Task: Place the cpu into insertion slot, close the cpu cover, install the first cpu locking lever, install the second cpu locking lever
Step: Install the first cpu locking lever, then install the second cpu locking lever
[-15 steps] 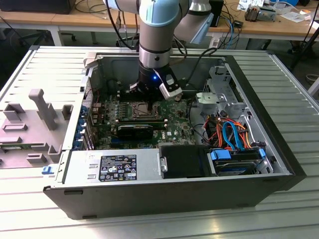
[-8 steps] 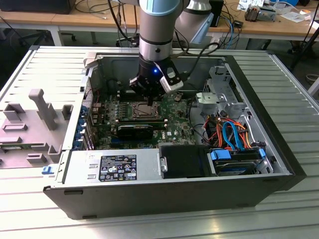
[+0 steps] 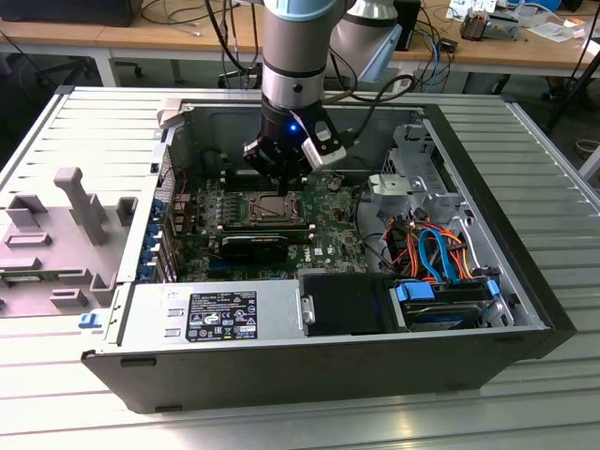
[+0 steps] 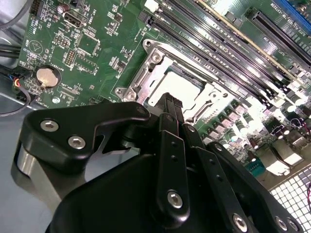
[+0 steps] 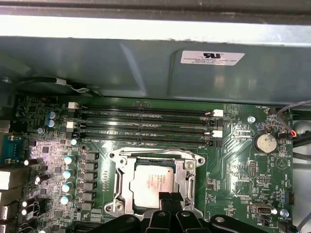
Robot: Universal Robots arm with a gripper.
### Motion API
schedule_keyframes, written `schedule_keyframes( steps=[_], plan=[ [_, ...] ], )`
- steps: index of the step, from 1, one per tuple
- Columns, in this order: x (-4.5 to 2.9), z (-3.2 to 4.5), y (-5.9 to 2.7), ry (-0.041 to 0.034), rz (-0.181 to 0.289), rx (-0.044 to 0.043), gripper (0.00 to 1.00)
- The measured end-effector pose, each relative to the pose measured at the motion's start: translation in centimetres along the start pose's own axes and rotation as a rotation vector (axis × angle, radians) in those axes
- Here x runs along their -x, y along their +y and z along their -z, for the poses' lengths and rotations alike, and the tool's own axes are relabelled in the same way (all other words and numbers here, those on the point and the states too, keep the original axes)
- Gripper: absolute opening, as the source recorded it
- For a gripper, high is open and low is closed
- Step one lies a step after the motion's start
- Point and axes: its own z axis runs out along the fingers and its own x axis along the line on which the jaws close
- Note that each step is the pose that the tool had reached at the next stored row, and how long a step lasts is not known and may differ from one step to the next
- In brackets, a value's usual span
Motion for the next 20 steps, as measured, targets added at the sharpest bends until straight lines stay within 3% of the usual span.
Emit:
schedule_keyframes(
  steps=[8,18,20],
  plan=[
    [-0.01,0.04,-0.06,0.0003,0.000,-0.0006,0.11],
    [0.05,-0.07,-2.73,0.0001,0.000,-0.0005,0.11],
    [0.39,-0.20,-3.28,0.0002,0.000,-0.0014,0.11]
  ],
)
